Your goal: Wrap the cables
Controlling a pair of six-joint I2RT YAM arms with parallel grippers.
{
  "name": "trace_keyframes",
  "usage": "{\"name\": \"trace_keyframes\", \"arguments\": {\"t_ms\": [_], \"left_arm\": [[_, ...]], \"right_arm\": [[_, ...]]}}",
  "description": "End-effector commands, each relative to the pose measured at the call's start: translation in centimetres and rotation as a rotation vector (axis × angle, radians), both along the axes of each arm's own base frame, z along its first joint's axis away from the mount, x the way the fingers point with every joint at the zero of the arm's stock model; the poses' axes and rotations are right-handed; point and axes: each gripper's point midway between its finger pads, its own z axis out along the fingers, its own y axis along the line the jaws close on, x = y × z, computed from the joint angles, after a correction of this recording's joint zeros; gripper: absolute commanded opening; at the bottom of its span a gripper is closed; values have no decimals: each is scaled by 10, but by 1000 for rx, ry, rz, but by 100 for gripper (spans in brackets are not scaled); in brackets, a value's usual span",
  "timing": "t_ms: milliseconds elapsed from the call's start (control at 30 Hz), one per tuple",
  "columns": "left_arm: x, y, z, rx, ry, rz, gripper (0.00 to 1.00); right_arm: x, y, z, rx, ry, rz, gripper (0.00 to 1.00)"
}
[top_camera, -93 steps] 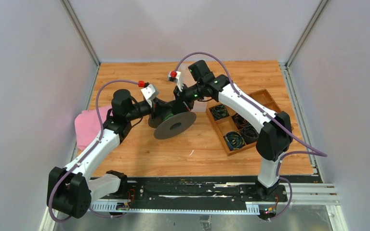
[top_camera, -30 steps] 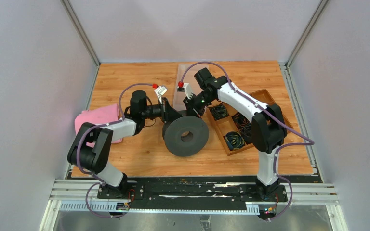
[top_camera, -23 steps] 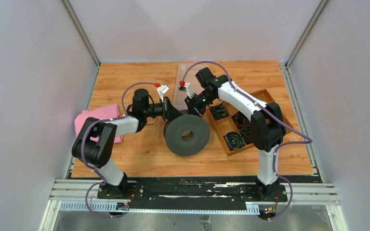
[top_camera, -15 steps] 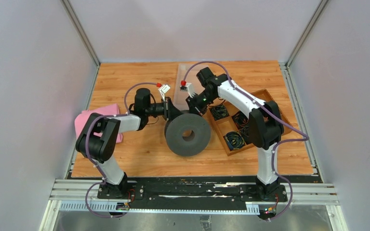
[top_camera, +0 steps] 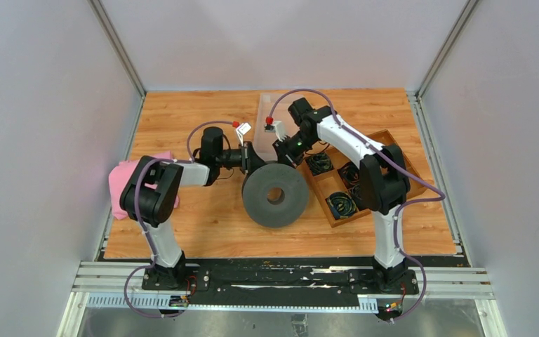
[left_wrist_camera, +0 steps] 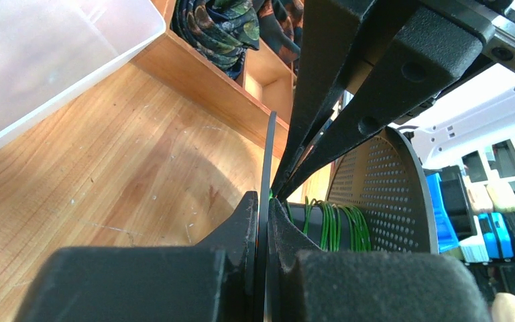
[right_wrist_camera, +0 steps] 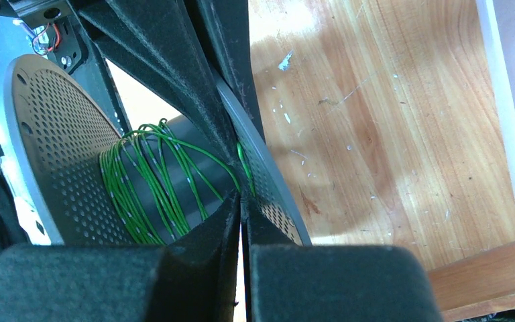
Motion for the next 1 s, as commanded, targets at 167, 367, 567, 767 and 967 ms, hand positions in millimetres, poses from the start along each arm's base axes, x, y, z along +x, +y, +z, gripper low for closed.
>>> {"name": "trace_keyframes", "arguments": {"t_ms": [167,367,567,767,967], "left_arm": [[42,10,-26,63,110,183,0],[45,9,-38,77,155,172,0],[47,7,-45,84,175,162,0],[46,7,-48,87,179,149,0],[44,7,-46,87,170,135,0]], "right_arm": [[-4,-7,-4,-53,71,-22,8],[-1,-9,-8,-59,85,-23,11],[3,-11,-5,-53,83,-31,15],[16,-16,1,-51,71,-62,26],[31,-19,8,-41,62,-110,34]]}}
